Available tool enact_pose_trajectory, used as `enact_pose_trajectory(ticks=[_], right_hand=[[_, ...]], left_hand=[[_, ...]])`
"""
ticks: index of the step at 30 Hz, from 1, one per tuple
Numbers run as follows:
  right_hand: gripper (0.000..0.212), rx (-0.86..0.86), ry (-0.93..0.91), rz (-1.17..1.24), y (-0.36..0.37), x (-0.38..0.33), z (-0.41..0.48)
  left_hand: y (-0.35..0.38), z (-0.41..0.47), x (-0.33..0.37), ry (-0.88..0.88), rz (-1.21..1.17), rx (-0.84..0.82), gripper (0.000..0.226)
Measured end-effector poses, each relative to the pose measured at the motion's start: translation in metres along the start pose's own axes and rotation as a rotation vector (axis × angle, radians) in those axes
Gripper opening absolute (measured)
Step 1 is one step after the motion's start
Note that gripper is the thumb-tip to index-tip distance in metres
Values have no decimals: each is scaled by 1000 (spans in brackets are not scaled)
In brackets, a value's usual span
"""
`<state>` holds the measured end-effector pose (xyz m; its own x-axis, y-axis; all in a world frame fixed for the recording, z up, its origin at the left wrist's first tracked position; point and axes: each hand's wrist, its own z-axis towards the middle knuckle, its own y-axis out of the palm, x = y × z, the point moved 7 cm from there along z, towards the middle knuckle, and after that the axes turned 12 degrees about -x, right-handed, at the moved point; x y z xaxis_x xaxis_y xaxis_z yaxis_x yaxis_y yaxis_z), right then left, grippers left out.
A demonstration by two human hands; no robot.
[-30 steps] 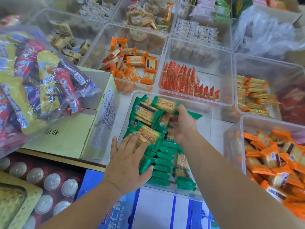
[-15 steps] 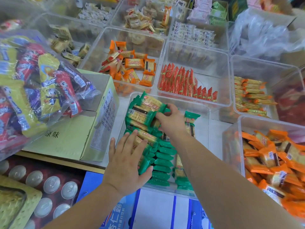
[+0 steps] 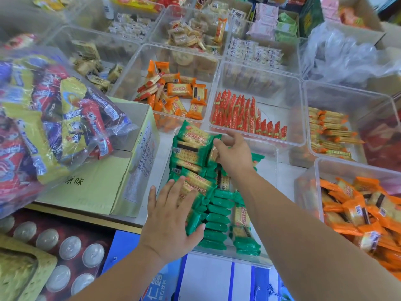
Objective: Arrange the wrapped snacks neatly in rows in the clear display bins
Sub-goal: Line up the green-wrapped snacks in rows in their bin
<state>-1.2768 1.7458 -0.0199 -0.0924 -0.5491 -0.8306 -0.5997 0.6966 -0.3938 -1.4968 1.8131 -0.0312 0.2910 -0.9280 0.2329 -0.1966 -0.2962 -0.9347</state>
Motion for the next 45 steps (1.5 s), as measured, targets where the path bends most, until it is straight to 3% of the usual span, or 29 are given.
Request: enact_pose_trajectory(ticks=[5,10,14,18,22,28,31,33,35,37,40,42,45], right_hand=[[37,-67,-104,-201,18,-1,-2],[59,-81,-60,-140,16,18,-9],[62,-68,-42,-89,5,28,-11],[60,88,29,153,-26,39,-38],[36,98,25,396,-41,42,-79],[27,-391,-73,20,28,27,-125],[13,-517,-226,-403,55,25,-133],[12,-487,-277,-538,51,24,-133],[11,-356,-197,-495,21,25,-124],[13,-342,-65,-559,-8,35,-114],[32,-629,145,-823,-15,63,-112],[45,-815,239,-944,-2,79,-119],[40,-924,377,-964,19,97,-127]], left_hand=[[1,0,-1,6,-15,9,72],[-1,0,-1,-2,-20,18,72],[-4,-1,-2,-13,-55,36,72],[-6,-4,-4,-7,-122,63,77],[-8,-7,-8,12,-171,120,85],[-15,-14,-5,92,-240,223,81],[-15,-10,-4,61,-172,193,63],[-13,-5,-5,3,-135,145,50],[-11,-1,-7,-47,-132,96,39],[-8,0,-8,-56,-130,75,30],[-9,-2,-7,-36,-145,114,13],[-9,-3,-6,-34,-173,145,17],[-12,-5,-7,-30,-187,177,27]])
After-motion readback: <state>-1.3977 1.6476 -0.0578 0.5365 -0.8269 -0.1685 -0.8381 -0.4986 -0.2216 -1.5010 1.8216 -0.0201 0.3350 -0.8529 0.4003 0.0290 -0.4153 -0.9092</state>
